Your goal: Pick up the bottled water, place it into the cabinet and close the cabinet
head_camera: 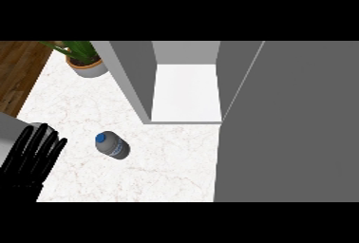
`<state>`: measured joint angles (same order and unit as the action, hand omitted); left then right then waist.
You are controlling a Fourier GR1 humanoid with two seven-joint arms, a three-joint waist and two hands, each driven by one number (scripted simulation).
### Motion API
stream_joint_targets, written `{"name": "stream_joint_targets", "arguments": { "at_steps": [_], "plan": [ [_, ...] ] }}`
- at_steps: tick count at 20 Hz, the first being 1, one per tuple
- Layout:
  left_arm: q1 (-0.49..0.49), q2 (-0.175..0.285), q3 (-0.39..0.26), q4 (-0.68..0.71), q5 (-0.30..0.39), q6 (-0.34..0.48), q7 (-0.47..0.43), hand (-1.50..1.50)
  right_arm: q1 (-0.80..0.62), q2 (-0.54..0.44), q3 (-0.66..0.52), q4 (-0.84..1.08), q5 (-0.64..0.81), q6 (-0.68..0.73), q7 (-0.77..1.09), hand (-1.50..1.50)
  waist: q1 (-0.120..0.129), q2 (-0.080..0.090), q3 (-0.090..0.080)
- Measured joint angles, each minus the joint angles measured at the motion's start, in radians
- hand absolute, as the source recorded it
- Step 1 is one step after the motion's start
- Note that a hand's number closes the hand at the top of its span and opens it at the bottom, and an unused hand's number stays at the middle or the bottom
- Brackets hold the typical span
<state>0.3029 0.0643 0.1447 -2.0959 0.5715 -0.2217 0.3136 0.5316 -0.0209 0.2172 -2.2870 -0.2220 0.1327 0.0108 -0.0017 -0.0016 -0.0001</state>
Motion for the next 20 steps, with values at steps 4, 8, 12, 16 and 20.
{"name": "stream_joint_targets", "arguments": {
  "at_steps": [4, 8, 12, 16, 20],
  "plan": [
    [-0.012, -0.003, 0.029, 0.039, -0.007, -0.005, -0.019, -1.5, 0.016, 0.001, 0.013, 0.001, 0.011, 0.002, -0.023, -1.5, -0.001, 0.0, 0.0],
    [-0.036, 0.028, 0.098, 0.114, 0.024, -0.034, -0.036, -1.5, 0.049, -0.009, 0.021, 0.012, 0.014, 0.018, -0.068, -1.5, -0.002, 0.0, 0.0],
    [-0.073, 0.032, 0.117, 0.209, -0.025, -0.063, -0.097, -1.5, 0.076, -0.019, 0.026, 0.006, 0.01, 0.033, -0.089, -1.5, -0.004, 0.001, 0.0],
    [-0.094, 0.043, 0.135, 0.309, -0.063, -0.115, -0.167, -1.5, 0.059, -0.018, 0.027, 0.049, 0.026, 0.039, -0.124, -1.5, -0.003, 0.001, 0.0],
    [-0.15, 0.052, 0.135, 0.425, -0.131, -0.129, -0.226, -1.5, 0.071, -0.026, 0.037, 0.034, 0.024, 0.04, -0.118, -1.5, -0.005, 0.001, 0.0]
  ]
}}
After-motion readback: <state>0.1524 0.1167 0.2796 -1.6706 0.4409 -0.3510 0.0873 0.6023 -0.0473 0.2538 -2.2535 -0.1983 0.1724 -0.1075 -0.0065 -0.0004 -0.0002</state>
